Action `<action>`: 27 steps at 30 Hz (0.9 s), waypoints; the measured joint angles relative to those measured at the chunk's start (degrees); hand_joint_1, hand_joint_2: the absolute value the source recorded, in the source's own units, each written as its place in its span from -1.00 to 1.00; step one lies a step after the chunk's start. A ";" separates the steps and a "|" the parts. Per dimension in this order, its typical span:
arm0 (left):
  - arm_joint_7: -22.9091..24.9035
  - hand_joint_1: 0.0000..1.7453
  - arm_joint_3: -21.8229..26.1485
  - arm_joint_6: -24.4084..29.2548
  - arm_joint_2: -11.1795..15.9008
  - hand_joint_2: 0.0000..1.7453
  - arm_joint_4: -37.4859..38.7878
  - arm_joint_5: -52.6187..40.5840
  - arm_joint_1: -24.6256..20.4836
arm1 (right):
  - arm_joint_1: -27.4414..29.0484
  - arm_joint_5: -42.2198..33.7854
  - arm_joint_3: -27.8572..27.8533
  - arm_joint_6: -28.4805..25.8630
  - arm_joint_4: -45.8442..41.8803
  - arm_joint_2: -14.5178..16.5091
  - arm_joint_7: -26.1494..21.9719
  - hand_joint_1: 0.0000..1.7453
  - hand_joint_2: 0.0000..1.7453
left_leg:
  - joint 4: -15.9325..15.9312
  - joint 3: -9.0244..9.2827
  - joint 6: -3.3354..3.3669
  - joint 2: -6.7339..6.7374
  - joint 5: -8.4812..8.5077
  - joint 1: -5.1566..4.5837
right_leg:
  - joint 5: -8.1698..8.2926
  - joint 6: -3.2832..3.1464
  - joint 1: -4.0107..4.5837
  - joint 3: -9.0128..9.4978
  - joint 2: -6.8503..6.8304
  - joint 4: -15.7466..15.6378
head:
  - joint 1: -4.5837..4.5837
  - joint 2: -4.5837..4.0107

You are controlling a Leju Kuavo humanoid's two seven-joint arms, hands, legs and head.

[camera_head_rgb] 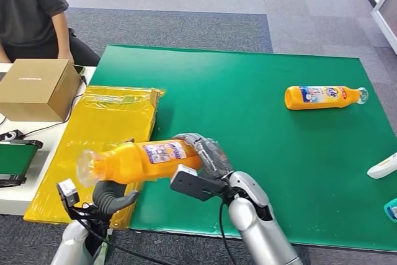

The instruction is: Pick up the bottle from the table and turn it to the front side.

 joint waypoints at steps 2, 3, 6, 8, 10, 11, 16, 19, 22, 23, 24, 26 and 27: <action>0.00 -1.00 -1.01 -1.44 0.53 1.00 0.35 0.25 -0.17 | -0.49 -1.12 1.88 -0.84 2.09 1.37 -0.63 1.00 1.00 | 0.00 0.00 -0.01 0.00 0.00 0.00 | 0.00 0.00 0.00 -0.01 0.01 0.00 | 0.00 -0.01; 0.00 -1.00 -1.62 -1.85 0.78 1.00 0.44 0.33 -0.28 | -0.89 -1.76 3.08 -1.39 3.65 2.04 -1.04 1.00 1.00 | 0.00 0.00 -0.01 0.00 -0.01 0.00 | 0.00 -0.01 0.00 -0.01 0.00 0.00 | -0.02 -0.01; -0.02 -1.00 -3.05 -2.12 1.23 1.00 0.20 0.38 -0.49 | -1.97 -3.46 6.59 -3.14 8.58 2.96 -2.16 1.00 1.00 | 0.00 -0.01 -0.02 -0.04 -0.01 0.00 | -0.02 0.01 0.00 0.02 -0.05 0.00 | 0.01 -0.01; -0.05 -1.00 -3.51 -2.03 1.47 1.00 -0.23 0.38 -0.44 | -2.38 -4.07 8.01 -4.11 11.53 3.13 -2.53 1.00 1.00 | 0.00 -0.01 -0.02 -0.06 -0.01 0.00 | -0.03 0.00 0.00 0.03 -0.08 0.00 | 0.01 -0.01; -0.07 -1.00 -3.91 -1.99 1.78 1.00 -0.81 0.38 -0.31 | -2.86 -4.49 9.11 -4.85 14.27 3.23 -2.88 1.00 1.00 | 0.00 -0.01 -0.02 -0.05 -0.02 -0.01 | -0.03 -0.01 0.00 0.02 -0.08 0.00 | 0.00 0.00; -0.08 -1.00 -4.09 -1.98 1.91 1.00 -1.19 0.37 -0.18 | -3.14 -4.73 9.60 -5.21 15.53 3.28 -3.03 1.00 1.00 | 0.00 -0.01 -0.02 -0.05 -0.02 -0.01 | -0.03 -0.01 0.00 0.01 -0.08 0.00 | 0.01 0.01; -0.10 -1.00 -4.81 -2.06 2.45 1.00 -4.81 0.29 1.13 | -4.28 -6.70 10.82 -6.01 20.93 3.74 -3.46 1.00 1.00 | 0.00 -0.01 -0.03 -0.04 -0.02 0.00 | -0.03 -0.01 0.00 -0.01 -0.08 0.00 | 0.00 0.00; -0.14 -1.00 -5.37 -1.47 2.73 1.00 -8.14 -0.08 1.95 | -4.78 -7.53 10.88 -6.35 23.00 3.93 -2.97 1.00 1.00 | 0.00 -0.01 -0.03 -0.04 -0.02 0.00 | -0.03 -0.02 0.00 -0.02 -0.08 0.00 | 0.00 0.00; -0.17 -1.00 -6.05 -0.19 3.19 1.00 -11.80 -0.56 2.60 | -5.38 -7.82 10.77 -6.63 24.89 4.08 -1.67 1.00 1.00 | 0.00 -0.01 -0.03 -0.04 -0.02 0.00 | -0.04 -0.03 0.00 -0.02 -0.08 0.00 | 0.00 -0.01; -0.17 -0.99 -6.29 0.21 3.37 1.00 -12.82 -0.73 2.71 | -5.54 -7.83 10.70 -6.67 25.52 4.12 -1.33 1.00 1.00 | 0.00 -0.01 -0.03 -0.04 -0.02 0.00 | -0.04 -0.03 0.00 -0.01 -0.08 0.00 | 0.00 0.00; -0.17 -0.82 -6.56 0.61 3.54 1.00 -13.69 -0.90 2.81 | -5.71 -7.82 10.60 -6.73 26.13 4.16 -1.07 1.00 1.00 | 0.00 -0.01 -0.03 -0.04 -0.02 0.00 | -0.04 -0.03 0.00 -0.01 -0.08 0.00 | 0.01 -0.01; -0.17 -0.16 -7.21 1.32 3.85 1.00 -15.08 -1.18 2.98 | -6.04 -7.81 10.35 -6.87 27.34 4.27 -0.75 1.00 1.00 | 0.00 -0.01 -0.03 -0.04 -0.02 0.00 | -0.04 -0.03 0.00 -0.01 -0.08 0.00 | 0.01 0.01; -0.17 0.33 -7.49 1.83 4.00 1.00 -15.63 -1.35 3.03 | -6.24 -7.78 10.19 -6.95 27.91 4.34 -0.69 1.00 1.00 | 0.00 -0.01 -0.03 -0.04 -0.02 0.00 | -0.04 -0.03 0.00 -0.01 -0.08 0.00 | 0.01 0.00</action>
